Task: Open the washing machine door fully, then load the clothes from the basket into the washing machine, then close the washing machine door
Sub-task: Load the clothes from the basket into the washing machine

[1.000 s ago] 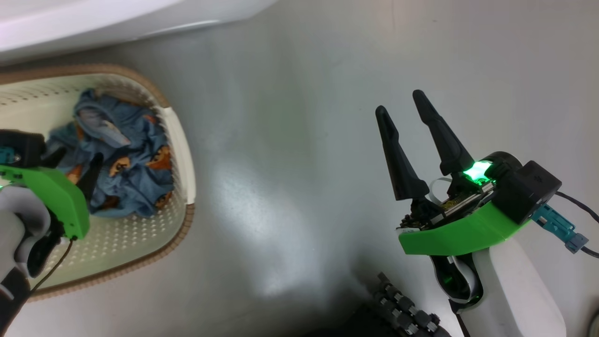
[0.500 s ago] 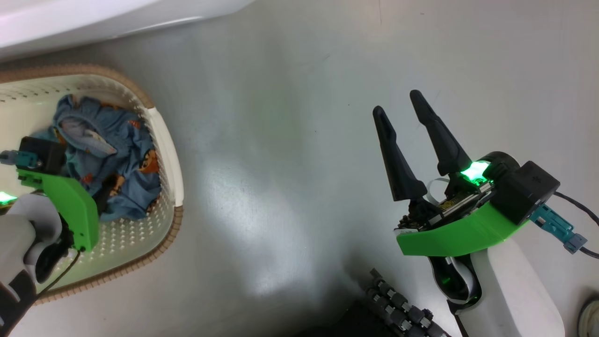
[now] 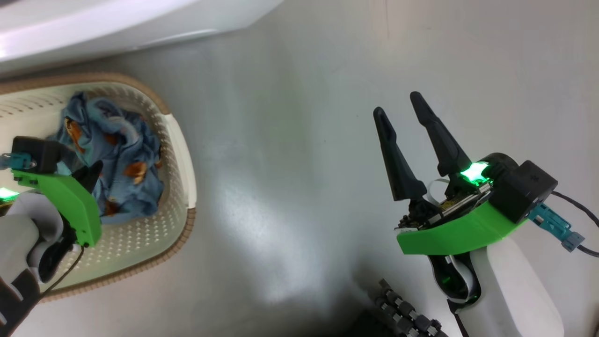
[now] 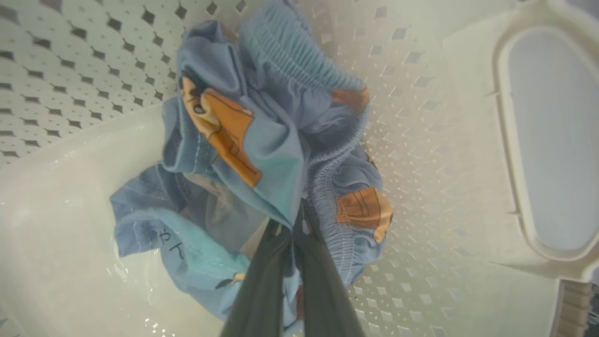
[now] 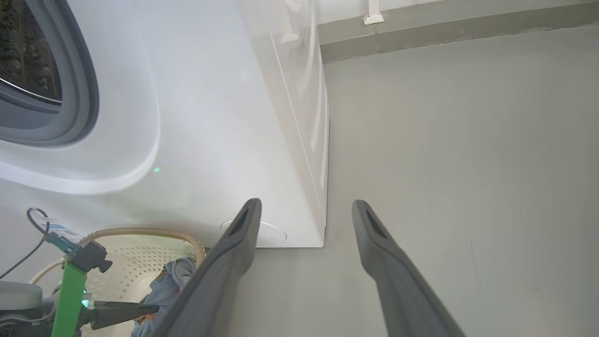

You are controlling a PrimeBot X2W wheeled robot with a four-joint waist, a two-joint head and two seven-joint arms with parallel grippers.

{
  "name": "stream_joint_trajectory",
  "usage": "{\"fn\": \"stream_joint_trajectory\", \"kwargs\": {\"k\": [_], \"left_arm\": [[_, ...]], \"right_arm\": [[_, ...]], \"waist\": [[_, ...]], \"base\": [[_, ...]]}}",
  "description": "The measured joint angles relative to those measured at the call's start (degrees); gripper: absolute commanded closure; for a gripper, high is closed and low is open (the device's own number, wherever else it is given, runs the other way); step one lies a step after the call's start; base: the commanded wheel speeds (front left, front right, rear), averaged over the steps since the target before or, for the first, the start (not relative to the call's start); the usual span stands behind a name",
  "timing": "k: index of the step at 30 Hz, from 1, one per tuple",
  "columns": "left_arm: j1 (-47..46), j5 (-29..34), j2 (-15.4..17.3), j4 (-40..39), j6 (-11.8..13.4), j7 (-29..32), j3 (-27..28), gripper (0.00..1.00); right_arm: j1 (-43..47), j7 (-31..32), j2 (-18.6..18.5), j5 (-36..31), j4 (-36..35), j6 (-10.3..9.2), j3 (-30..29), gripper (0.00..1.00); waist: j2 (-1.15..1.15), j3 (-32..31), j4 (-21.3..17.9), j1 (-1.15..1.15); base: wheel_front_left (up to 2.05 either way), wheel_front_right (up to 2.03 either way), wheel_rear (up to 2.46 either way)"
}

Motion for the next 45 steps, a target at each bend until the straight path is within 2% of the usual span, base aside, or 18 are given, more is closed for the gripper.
{"fn": "stream_joint_trajectory", "kwargs": {"k": [10,17,24,25,33,45], "left_arm": [[1.17,-1.81,0.04,-4.0,0.0,-5.57,-0.32,1.0],[3.75,-3.12,0.59,-7.57,0.0,-6.81,0.48,1.0],[10.07,0.16,1.44,-14.21,0.0,-6.93,11.72,1.0],[12.8,1.59,1.46,-15.97,0.0,-7.02,14.82,1.0],[22.2,7.03,0.99,-21.6,0.01,-7.17,25.92,1.0],[34.53,12.94,-4.1,-24.91,0.01,-7.22,39.86,1.0]], "right_arm": [[-0.96,0.0,-0.01,-0.48,1.7,0.0,-0.78,0.0],[-0.91,0.0,-0.03,-0.48,2.97,0.0,-1.57,0.0],[-0.4,0.0,-0.05,-0.59,4.3,0.0,-2.38,0.0],[-0.35,0.0,-0.07,-0.67,4.75,0.0,-2.64,0.0],[1.03,0.0,-0.13,-1.55,6.66,0.0,-3.39,0.0],[4.26,0.0,-0.16,-2.58,10.07,0.0,-4.06,0.0]], "waist": [[0.0,-4.61,2.19,0.0],[0.0,-7.95,3.59,0.0],[0.0,-11.83,5.32,0.0],[0.0,-12.91,5.85,0.0],[0.0,-17.45,7.84,0.0],[0.0,-26.27,9.77,0.0]], "base": [[0.0,0.0,0.0],[0.0,0.0,0.0],[0.0,0.0,0.0],[0.0,0.0,0.0],[0.0,0.0,0.0],[0.0,0.0,0.0]]}}
